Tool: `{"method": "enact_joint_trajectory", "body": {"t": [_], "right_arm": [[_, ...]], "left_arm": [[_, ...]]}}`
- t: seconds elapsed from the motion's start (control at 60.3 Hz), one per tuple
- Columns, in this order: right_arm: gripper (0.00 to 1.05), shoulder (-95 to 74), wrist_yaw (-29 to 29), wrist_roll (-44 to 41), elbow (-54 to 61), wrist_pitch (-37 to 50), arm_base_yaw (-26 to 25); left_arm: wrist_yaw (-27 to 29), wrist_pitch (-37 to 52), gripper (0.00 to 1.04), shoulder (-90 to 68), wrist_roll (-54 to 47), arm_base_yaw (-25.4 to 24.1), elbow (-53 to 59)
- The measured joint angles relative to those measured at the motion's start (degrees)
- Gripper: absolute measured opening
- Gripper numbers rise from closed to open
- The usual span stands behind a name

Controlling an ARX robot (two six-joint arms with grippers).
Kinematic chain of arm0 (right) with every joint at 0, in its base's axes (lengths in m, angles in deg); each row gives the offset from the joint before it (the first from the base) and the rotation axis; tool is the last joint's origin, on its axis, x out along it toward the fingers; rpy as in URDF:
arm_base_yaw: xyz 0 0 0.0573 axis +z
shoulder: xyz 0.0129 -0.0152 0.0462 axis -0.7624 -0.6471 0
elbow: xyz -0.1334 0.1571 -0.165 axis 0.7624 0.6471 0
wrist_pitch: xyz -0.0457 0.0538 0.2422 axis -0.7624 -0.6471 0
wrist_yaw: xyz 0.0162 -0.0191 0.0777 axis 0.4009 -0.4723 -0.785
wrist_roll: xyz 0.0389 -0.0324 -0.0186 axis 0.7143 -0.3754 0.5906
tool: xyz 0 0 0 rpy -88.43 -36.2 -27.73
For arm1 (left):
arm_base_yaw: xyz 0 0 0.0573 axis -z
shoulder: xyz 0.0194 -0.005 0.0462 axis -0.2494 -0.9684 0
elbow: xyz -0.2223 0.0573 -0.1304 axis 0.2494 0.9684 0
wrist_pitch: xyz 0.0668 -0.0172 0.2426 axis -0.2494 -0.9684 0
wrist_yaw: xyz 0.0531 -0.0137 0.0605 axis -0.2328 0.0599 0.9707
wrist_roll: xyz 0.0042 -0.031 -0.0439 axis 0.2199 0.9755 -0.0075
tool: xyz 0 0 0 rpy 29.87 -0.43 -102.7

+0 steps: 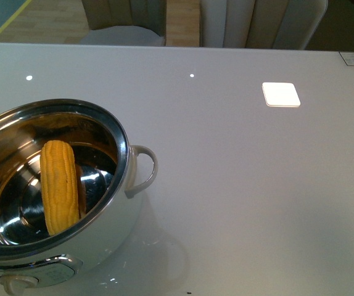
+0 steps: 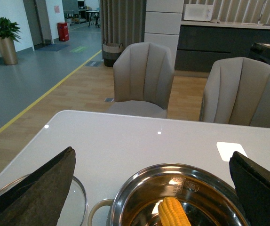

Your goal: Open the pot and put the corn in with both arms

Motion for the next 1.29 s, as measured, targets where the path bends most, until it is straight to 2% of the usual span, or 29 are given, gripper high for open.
{"method": "enact_joint_trajectory", "body": {"t": [0.348, 0.465, 0.78, 0.813, 1.062, 1.228, 1.294], "right_arm": [[0.02, 5.4, 0.0, 0.0, 0.0, -5.2, 0.0], [0.02, 13.4, 0.1, 0.0, 0.0, -14.8, 0.0], [0.02, 15.2, 0.2, 0.0, 0.0, -15.4, 0.0], [0.07, 15.2, 0.2, -0.1, 0.0, -15.4, 0.0], [0.61, 15.2, 0.1, -0.1, 0.0, -15.4, 0.0], [0.92, 15.2, 0.2, -0.1, 0.0, -15.4, 0.0], [0.97, 15.2, 0.2, -0.1, 0.0, -15.4, 0.0]], "left_arm": [[0.0, 0.0, 0.98, 0.0, 0.0, 0.0, 0.0], [0.0, 0.0, 0.98, 0.0, 0.0, 0.0, 0.0], [0.0, 0.0, 0.98, 0.0, 0.0, 0.0, 0.0], [0.0, 0.0, 0.98, 0.0, 0.0, 0.0, 0.0], [0.0, 0.0, 0.98, 0.0, 0.0, 0.0, 0.0], [0.0, 0.0, 0.98, 0.0, 0.0, 0.0, 0.0], [0.0, 0.0, 0.98, 0.0, 0.0, 0.0, 0.0]]}}
